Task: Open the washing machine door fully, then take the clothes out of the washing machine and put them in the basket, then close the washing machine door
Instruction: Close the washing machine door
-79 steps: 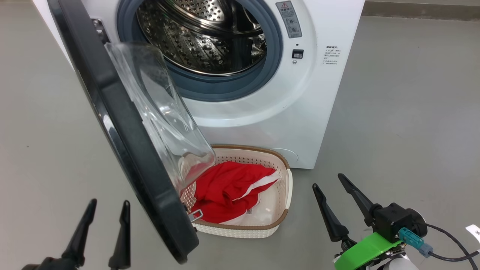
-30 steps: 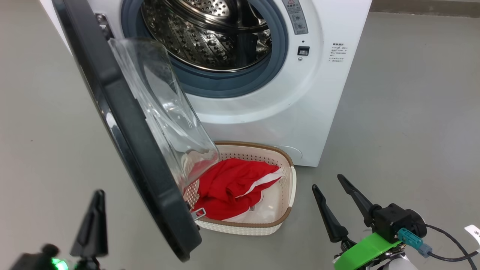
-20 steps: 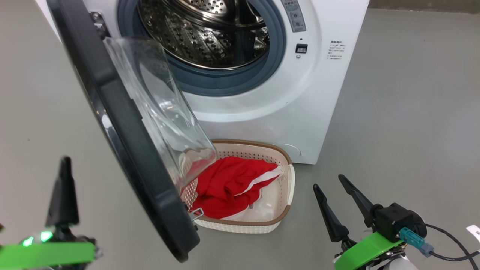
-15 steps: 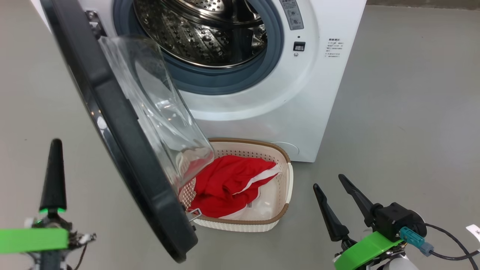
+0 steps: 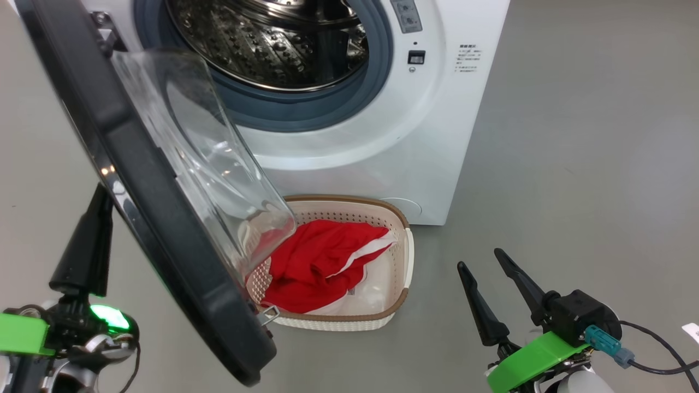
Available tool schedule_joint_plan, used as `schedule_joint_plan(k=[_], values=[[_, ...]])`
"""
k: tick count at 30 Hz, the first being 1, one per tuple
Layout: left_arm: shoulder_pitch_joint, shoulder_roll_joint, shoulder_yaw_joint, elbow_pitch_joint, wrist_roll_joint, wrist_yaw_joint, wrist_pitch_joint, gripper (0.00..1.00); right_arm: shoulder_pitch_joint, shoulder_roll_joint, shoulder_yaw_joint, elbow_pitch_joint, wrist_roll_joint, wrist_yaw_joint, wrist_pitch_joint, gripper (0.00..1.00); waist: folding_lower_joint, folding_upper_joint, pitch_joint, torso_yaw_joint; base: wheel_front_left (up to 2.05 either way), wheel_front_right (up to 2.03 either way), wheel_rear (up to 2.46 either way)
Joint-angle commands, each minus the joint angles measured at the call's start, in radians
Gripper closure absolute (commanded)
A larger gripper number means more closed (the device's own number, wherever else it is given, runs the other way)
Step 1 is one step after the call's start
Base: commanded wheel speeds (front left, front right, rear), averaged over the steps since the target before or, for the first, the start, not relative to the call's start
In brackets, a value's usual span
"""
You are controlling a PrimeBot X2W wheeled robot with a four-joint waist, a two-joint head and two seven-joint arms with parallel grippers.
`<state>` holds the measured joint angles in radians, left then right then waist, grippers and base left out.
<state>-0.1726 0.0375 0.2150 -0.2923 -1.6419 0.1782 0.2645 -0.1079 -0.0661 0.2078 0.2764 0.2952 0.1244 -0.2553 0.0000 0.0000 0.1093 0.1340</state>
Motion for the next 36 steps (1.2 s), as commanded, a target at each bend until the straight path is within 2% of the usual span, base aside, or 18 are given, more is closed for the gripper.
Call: schedule_joint_plan(k=[1, 8, 15, 28, 36], values=[[-0.019, 0.024, 0.025, -0.037, -0.003, 0.009, 0.010, 1.00, -0.037, 0.002, 0.021, -0.022, 0.012, 0.006, -0.006, 0.00, 0.0000, 0.0000, 0.005, -0.005, 0.00, 0.00, 0.00], [-0.023, 0.021, 0.008, -0.092, -0.047, 0.043, 0.029, 1.00, -0.052, 0.005, 0.027, -0.020, 0.021, 0.006, -0.006, 0.00, 0.0000, 0.0000, 0.017, -0.040, 0.00, 0.00, 0.00], [-0.038, 0.022, -0.024, -0.085, -0.022, 0.043, 0.019, 1.00, -0.059, 0.007, 0.027, -0.021, 0.021, 0.006, -0.006, 0.00, 0.0000, 0.0000, 0.030, -0.099, 0.00, 0.00, 0.00], [-0.124, 0.015, -0.069, 0.015, -0.046, -0.019, -0.064, 1.00, -0.071, -0.001, 0.033, -0.025, 0.024, 0.006, -0.006, 0.00, 0.0000, 0.0000, 0.056, -0.194, 0.00, 0.00, 0.00], [-0.210, 0.013, -0.108, 0.080, -0.078, -0.036, -0.133, 1.00, -0.087, -0.007, 0.038, -0.032, 0.025, 0.006, -0.006, 0.00, 0.0000, 0.0000, 0.096, -0.243, 0.00, 0.00, 0.00]])
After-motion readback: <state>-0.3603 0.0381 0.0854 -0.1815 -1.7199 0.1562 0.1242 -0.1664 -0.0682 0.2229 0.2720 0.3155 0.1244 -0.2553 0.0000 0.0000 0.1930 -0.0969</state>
